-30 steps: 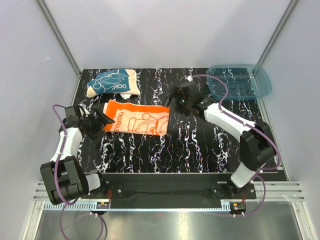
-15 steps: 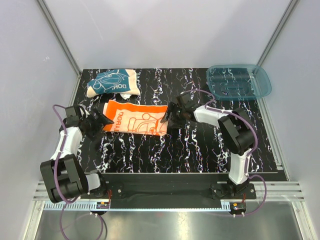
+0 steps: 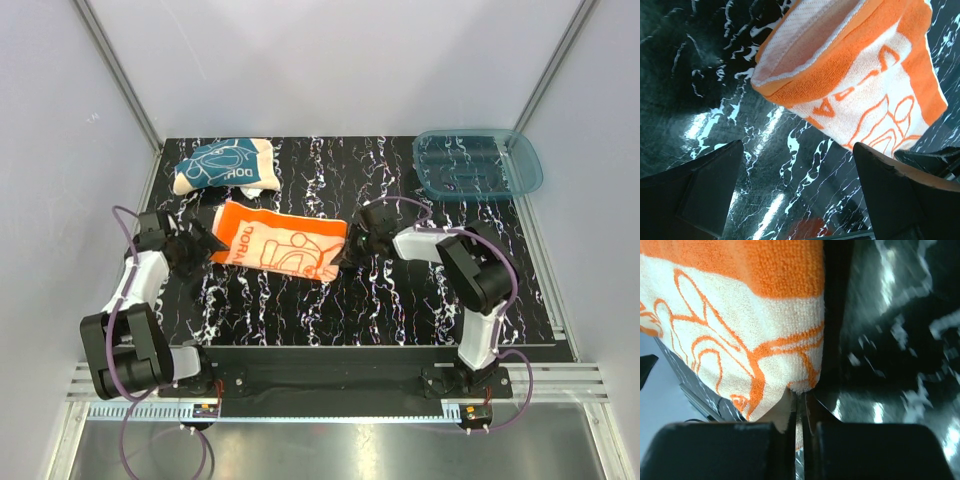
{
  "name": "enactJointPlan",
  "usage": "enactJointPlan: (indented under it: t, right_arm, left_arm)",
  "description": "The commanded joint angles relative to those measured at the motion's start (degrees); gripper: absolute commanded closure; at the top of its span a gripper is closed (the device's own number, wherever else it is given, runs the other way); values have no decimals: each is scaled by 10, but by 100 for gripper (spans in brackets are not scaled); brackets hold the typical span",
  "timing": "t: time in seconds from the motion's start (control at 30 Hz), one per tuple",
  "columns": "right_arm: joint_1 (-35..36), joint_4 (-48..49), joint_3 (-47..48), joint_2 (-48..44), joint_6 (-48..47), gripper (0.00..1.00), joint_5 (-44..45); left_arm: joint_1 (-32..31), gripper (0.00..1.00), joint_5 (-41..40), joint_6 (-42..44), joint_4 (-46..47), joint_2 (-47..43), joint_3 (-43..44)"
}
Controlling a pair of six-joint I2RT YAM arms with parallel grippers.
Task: Roll the towels
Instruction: Fold the towel
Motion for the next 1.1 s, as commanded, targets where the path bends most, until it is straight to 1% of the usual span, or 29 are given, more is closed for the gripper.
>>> enactJointPlan:
  t: [0.0, 0.03, 0.07, 0.1, 0.13, 0.2, 0.23, 0.27, 0.3, 0.33, 0.37, 0.4, 0.43, 0.47, 0.5, 0.53, 0.57, 0.6, 0.63, 0.67, 0.7, 0.73, 0.8, 0.83, 0.9, 0.93, 0.97, 1.0, 1.07]
  right_arm:
    - [5, -19, -59, -57, -6, 100, 21]
    - [4, -31, -75, -71, 6, 100, 29]
    - [4, -36, -109, -100, 13, 100, 43]
    - [6, -56, -127, -117, 29, 100, 53]
    - [5, -73, -145, -136, 41, 100, 67]
    - [5, -102, -197, -200, 63, 100, 103]
    - [6, -131, -214, -224, 82, 100, 111]
    - [8, -146, -244, -276, 90, 100, 125]
    - [10, -174, -258, -302, 97, 100, 129]
    - [12, -187, -270, -329, 113, 100, 132]
    - [16, -200, -289, -382, 120, 100, 133]
    - [20, -213, -295, -407, 125, 99, 134]
    - [23, -243, -298, -432, 134, 94, 137]
    - [30, -262, -300, -475, 137, 84, 145]
    - [34, -295, -298, -496, 140, 57, 150]
    - [34, -313, -297, -515, 143, 46, 155]
    - [35, -330, -287, -549, 143, 35, 170]
    - [35, -369, -278, -564, 142, 23, 181]
    - [35, -388, -270, -576, 139, 19, 192]
    - [35, -408, -250, -598, 136, 17, 219]
    - [35, -443, -240, -606, 133, 16, 232]
    - [34, -457, -226, -619, 126, 14, 255]
    - [35, -492, -212, -630, 120, 12, 277]
    - [35, -498, -209, -633, 114, 12, 286]
    - [35, -503, -203, -642, 106, 12, 307]
    - [35, -504, -202, -643, 99, 12, 313]
    - [35, -504, -196, -643, 96, 12, 323]
    - [35, -510, -190, -641, 93, 12, 329]
    - [34, -518, -172, -639, 89, 12, 356]
  left_arm:
    - [-32, 2, -40, -4, 9, -6, 27]
    - [-60, 2, -64, -6, 5, -10, 31]
    - [-75, 2, -78, -7, 2, -12, 38]
    - [-108, 2, -105, -9, -5, -14, 42]
    - [-124, 2, -116, -9, -7, -15, 46]
    - [-153, 1, -138, -12, -11, -17, 54]
    - [-186, 1, -156, -14, -13, -20, 54]
    - [-201, 1, -166, -16, -14, -22, 55]
    - [-215, 1, -183, -18, -16, -24, 58]
    - [-243, 1, -190, -19, -20, -30, 59]
    - [-255, 1, -196, -19, -20, -33, 60]
    - [-270, 1, -209, -20, -21, -37, 61]
    - [-298, 1, -211, -20, -23, -44, 64]
    - [-314, 1, -229, -20, -26, -48, 66]
    - [-330, 1, -246, -19, -27, -52, 68]
    - [-363, 1, -254, -19, -31, -60, 74]
    - [-382, 1, -263, -19, -34, -64, 76]
    - [-401, 1, -284, -21, -35, -67, 80]
    - [-439, 1, -294, -21, -44, -69, 86]
    - [-460, 1, -304, -20, -49, -70, 90]
    - [-497, 1, -327, -24, -65, -69, 94]
    - [-517, 1, -348, -32, -72, -69, 97]
    - [-556, 1, -363, -43, -82, -71, 97]
    - [-594, 1, -371, -59, -87, -74, 96]
    - [-634, 1, -387, -74, -86, -75, 90]
    - [-671, 1, -390, -87, -79, -72, 89]
    - [-689, 2, -393, -93, -76, -68, 89]
    - [-727, 2, -399, -97, -62, -57, 89]
    - [-767, 3, -412, -98, -53, -38, 96]
